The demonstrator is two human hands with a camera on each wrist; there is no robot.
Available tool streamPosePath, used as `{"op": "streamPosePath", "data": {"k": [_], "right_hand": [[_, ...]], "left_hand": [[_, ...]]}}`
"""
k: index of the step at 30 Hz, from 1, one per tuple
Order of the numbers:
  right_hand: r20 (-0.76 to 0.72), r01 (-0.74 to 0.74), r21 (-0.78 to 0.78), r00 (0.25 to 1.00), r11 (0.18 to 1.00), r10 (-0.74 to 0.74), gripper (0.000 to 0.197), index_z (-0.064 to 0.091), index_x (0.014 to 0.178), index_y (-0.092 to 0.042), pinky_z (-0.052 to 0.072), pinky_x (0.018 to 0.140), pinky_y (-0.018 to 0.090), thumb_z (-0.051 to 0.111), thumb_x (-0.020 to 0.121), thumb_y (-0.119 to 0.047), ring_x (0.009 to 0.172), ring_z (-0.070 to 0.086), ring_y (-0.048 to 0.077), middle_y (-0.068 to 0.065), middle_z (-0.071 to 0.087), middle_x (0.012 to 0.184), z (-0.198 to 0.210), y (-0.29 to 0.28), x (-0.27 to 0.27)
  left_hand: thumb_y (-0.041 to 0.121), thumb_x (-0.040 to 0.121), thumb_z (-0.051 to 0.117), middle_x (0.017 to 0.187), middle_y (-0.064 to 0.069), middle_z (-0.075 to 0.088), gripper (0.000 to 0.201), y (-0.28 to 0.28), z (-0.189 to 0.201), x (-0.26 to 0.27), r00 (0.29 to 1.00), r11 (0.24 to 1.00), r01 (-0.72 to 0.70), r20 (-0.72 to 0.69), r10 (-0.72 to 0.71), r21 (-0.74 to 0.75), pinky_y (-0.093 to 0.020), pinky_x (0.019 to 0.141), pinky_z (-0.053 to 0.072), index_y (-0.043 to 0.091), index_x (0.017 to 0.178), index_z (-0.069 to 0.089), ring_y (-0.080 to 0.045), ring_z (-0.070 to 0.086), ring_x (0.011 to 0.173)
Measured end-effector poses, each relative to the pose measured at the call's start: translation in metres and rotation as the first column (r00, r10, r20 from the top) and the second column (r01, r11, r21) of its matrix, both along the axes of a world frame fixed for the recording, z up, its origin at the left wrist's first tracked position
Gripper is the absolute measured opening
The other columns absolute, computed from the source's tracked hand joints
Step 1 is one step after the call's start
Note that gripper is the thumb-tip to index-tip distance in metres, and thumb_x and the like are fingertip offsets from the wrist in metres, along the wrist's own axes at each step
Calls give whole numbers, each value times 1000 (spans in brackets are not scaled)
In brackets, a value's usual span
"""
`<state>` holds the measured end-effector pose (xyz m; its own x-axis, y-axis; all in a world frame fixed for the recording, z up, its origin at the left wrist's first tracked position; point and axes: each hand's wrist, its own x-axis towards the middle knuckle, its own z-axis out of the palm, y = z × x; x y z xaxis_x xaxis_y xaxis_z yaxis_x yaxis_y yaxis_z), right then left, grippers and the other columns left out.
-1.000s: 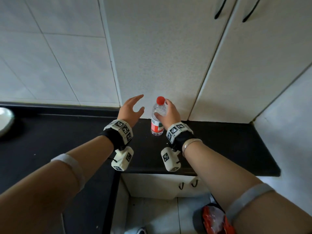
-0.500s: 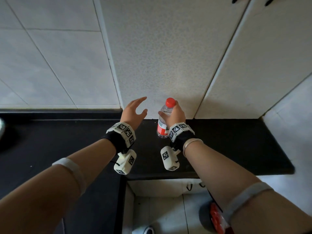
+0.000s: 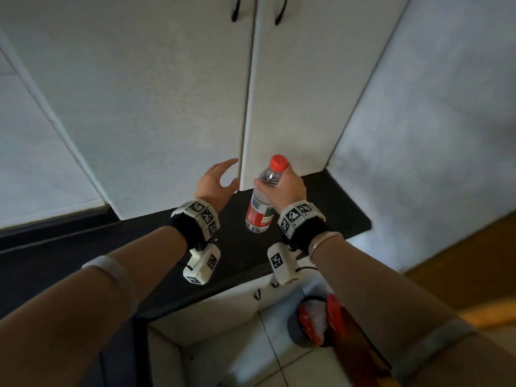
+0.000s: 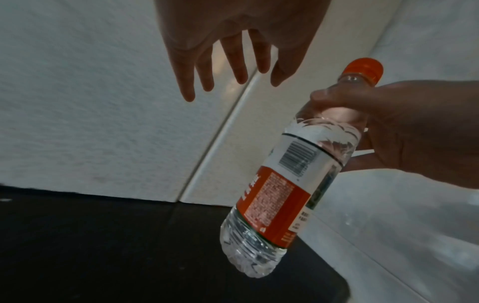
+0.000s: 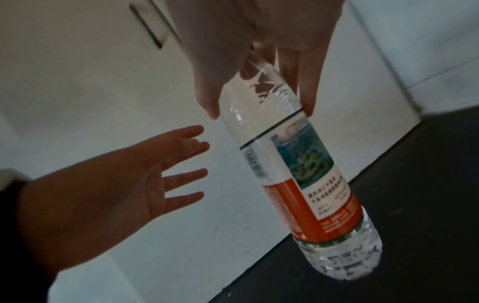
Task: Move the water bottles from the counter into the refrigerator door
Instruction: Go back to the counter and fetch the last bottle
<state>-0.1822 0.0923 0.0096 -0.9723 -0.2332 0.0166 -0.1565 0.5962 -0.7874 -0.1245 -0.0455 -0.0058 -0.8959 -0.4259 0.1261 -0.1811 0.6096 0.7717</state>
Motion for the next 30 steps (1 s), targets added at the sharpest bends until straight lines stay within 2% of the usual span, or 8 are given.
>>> {"op": "streamPosePath", "data": {"k": [5,8,11,14,19,24,27,30], "right_hand": [[-42,169,15,985,986,-168,45,51,110,-19,52,90,39,73,74,-37,97,64,20,0,66,105,19,97,3],[-15,301,-9,953,954,-301,51,48,117,-20,51,92,39,72,75,-37,97,62,18,-2,64,106,29,162,10],[3,415,-36,910,909,-416,55,46,122,-22,50,95,41,72,76,-36,106,62,23,2,63,118,38,228,21],[25,504,-30,864,863,-503,57,43,125,-22,50,95,42,71,77,-38,111,60,27,4,60,125,45,296,39],[14,627,-15,779,779,-627,51,47,120,-20,52,80,32,71,77,-37,104,62,23,3,63,118,54,404,80],[-44,735,79,677,673,-734,60,44,124,-16,48,72,31,67,78,-46,96,59,20,4,61,116,61,498,135],[-38,812,38,583,582,-812,58,45,124,-18,50,78,32,69,77,-42,101,61,22,3,62,117,59,544,171],[-42,880,20,476,475,-879,54,48,120,-19,52,84,34,71,76,-39,100,62,22,4,64,114,58,583,206]], "left_hand": [[21,90,55,143,2,44,47,83,16,-28,982,983,186,-35,-185,9,-21,103,25,28,136,43,-17,39,132],[19,90,56,142,0,46,47,146,25,-39,954,955,295,-65,-293,24,-19,99,25,25,135,45,-17,41,131],[20,90,56,141,-1,47,46,216,32,-46,918,919,393,-60,-391,29,-19,96,26,25,135,45,-19,43,130],[20,90,56,143,0,46,46,286,38,-44,866,866,499,-80,-494,45,-20,99,26,25,134,45,-18,40,132],[22,91,55,143,0,46,44,398,48,-28,750,754,657,-121,-650,21,-23,103,30,24,135,45,-19,42,132],[23,92,54,147,2,39,48,504,57,1,615,607,787,-82,-784,109,-28,101,32,29,138,41,-19,36,135],[22,92,53,147,1,40,46,561,60,25,524,516,850,-76,-848,108,-29,104,32,28,137,42,-19,36,135],[20,92,53,147,2,39,47,614,60,48,394,383,916,-96,-914,118,-28,104,31,28,137,42,-18,35,136]]}}
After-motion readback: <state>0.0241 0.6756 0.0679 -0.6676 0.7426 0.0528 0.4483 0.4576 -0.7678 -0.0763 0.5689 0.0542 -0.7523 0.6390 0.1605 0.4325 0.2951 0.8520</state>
